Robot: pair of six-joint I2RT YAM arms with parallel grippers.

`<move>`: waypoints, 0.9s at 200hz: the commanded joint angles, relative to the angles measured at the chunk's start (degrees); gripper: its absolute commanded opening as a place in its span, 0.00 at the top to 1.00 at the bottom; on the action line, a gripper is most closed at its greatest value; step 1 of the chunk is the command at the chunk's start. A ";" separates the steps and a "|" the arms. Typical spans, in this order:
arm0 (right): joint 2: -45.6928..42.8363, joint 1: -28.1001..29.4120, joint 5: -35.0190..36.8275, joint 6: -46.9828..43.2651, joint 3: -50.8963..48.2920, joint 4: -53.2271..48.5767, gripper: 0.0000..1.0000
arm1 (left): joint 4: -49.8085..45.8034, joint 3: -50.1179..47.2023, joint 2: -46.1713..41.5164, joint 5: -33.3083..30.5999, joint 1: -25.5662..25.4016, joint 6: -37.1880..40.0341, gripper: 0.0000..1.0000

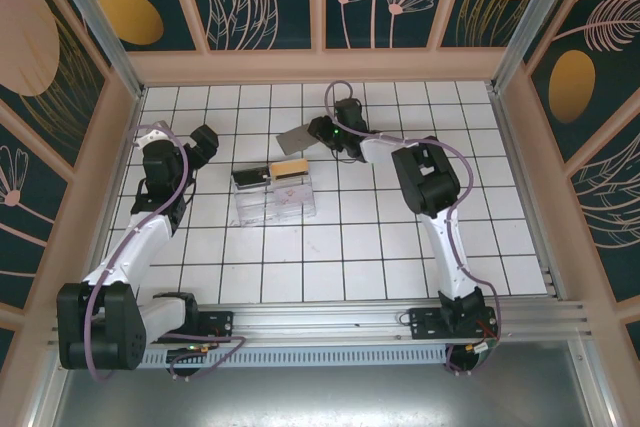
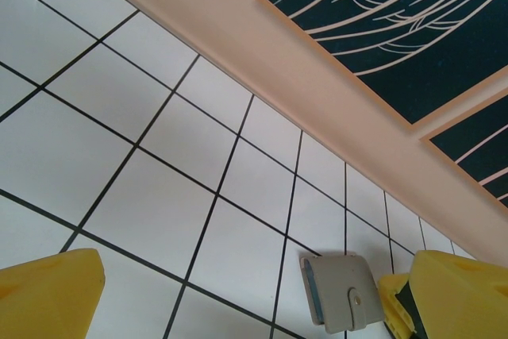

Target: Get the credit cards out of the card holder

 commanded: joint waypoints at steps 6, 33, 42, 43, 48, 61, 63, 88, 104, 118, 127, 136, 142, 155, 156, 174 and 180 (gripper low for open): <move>-4.27 1.05 2.94 1.07 -4.15 -6.75 0.61 | -0.73 0.38 -0.34 0.85 0.25 -0.79 0.01; -5.42 1.41 1.88 1.79 -5.20 -6.39 0.62 | -0.65 0.27 -0.30 0.84 0.18 -0.73 0.01; -5.17 1.57 1.21 2.10 -5.04 -6.01 0.62 | -0.66 0.27 -0.15 0.80 0.21 -0.76 0.01; -5.16 1.58 1.18 2.15 -4.99 -6.01 0.62 | -0.69 0.27 -0.12 0.82 0.23 -0.74 0.01; -4.96 1.65 1.01 2.19 -4.72 -6.00 0.63 | -0.70 0.36 -0.10 0.85 0.24 -0.75 0.01; -3.93 1.68 0.10 2.34 -3.71 -5.99 0.63 | -0.92 0.52 -0.06 0.94 0.25 -0.75 0.01; -3.75 1.68 -0.01 2.32 -3.54 -5.96 0.63 | -0.97 0.53 -0.02 0.96 0.25 -0.73 0.01; -2.19 1.68 -0.11 2.18 -1.98 -6.04 0.77 | -1.30 0.71 -0.18 1.01 0.24 -0.68 0.01; -2.13 1.52 0.02 2.40 -1.96 -5.58 0.87 | -1.43 0.84 -0.10 0.94 0.23 -0.62 0.01; -2.49 1.42 0.01 2.40 -1.96 -5.61 0.95 | -1.58 0.88 -0.03 0.93 0.23 -0.47 0.01; -3.06 1.35 0.38 2.28 -2.38 -5.64 1.00 | -1.69 0.97 -0.01 0.93 0.26 -0.52 0.01; -4.06 1.16 0.83 2.29 -3.41 -4.98 1.00 | -1.71 1.06 0.07 1.03 0.25 -0.51 0.01; -4.95 0.86 1.02 2.32 -4.51 -4.32 1.00 | -1.69 1.05 0.08 1.13 0.22 -0.52 0.01; -6.83 0.14 1.33 2.49 -6.61 -3.37 1.00 | -1.48 1.06 0.16 1.66 0.17 -0.32 0.01; -7.05 0.07 1.33 2.47 -6.83 -3.24 1.00 | -1.45 1.06 0.16 1.73 0.17 -0.31 0.01; -11.10 -1.61 2.33 2.33 -11.50 -1.35 1.00 | -0.95 1.19 0.25 2.68 0.08 -0.20 0.01; -12.57 -2.25 2.63 2.23 -13.33 -0.71 1.00 | -0.90 1.28 0.29 2.93 -0.06 -0.08 0.01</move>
